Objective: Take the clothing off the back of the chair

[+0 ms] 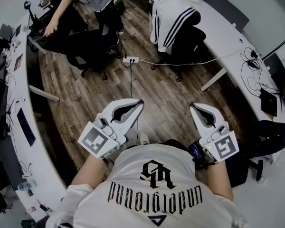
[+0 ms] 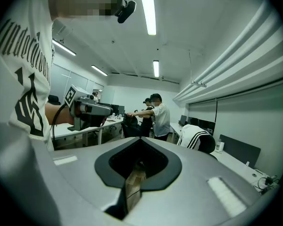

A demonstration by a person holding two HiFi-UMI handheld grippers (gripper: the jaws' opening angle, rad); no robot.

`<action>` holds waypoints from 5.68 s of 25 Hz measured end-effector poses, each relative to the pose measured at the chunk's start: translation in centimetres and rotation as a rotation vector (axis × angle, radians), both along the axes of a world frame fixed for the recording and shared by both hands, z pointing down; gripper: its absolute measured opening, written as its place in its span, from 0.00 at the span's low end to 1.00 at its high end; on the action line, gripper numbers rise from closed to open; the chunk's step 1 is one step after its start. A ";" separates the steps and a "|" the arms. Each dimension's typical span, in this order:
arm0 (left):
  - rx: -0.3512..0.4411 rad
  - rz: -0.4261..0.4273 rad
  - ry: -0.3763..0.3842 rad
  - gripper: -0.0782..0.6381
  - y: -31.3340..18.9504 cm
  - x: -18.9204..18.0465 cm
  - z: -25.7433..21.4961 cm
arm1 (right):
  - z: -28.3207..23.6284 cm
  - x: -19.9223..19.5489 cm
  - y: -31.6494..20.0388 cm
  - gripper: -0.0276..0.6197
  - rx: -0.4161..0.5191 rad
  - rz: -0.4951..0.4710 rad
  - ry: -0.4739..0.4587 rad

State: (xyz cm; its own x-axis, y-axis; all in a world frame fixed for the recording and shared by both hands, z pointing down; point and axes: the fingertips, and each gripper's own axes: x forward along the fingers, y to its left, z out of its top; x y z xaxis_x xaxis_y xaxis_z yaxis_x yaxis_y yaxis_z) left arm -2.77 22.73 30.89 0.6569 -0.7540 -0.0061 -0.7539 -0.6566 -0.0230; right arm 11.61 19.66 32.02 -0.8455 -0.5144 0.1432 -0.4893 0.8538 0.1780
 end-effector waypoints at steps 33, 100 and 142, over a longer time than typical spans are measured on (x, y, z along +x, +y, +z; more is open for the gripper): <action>-0.071 -0.060 -0.054 0.18 -25.6 2.1 2.5 | 1.1 2.1 -26.0 0.05 -0.054 -0.076 -0.023; -0.269 0.236 -0.078 0.43 -62.5 -5.9 10.9 | 7.3 -12.6 -57.6 0.45 -0.183 0.147 0.283; -0.213 -0.038 -0.093 0.25 -33.8 7.4 4.6 | 1.7 -1.5 -32.7 0.13 -0.004 -0.182 0.109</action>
State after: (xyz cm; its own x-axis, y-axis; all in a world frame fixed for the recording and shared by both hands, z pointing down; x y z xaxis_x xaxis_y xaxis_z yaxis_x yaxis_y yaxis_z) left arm 4.59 -11.05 35.48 0.6184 -0.7558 0.2152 -0.7792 -0.6254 0.0428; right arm 10.07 -13.03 33.70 -0.9039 -0.3536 0.2406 -0.3049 0.9273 0.2173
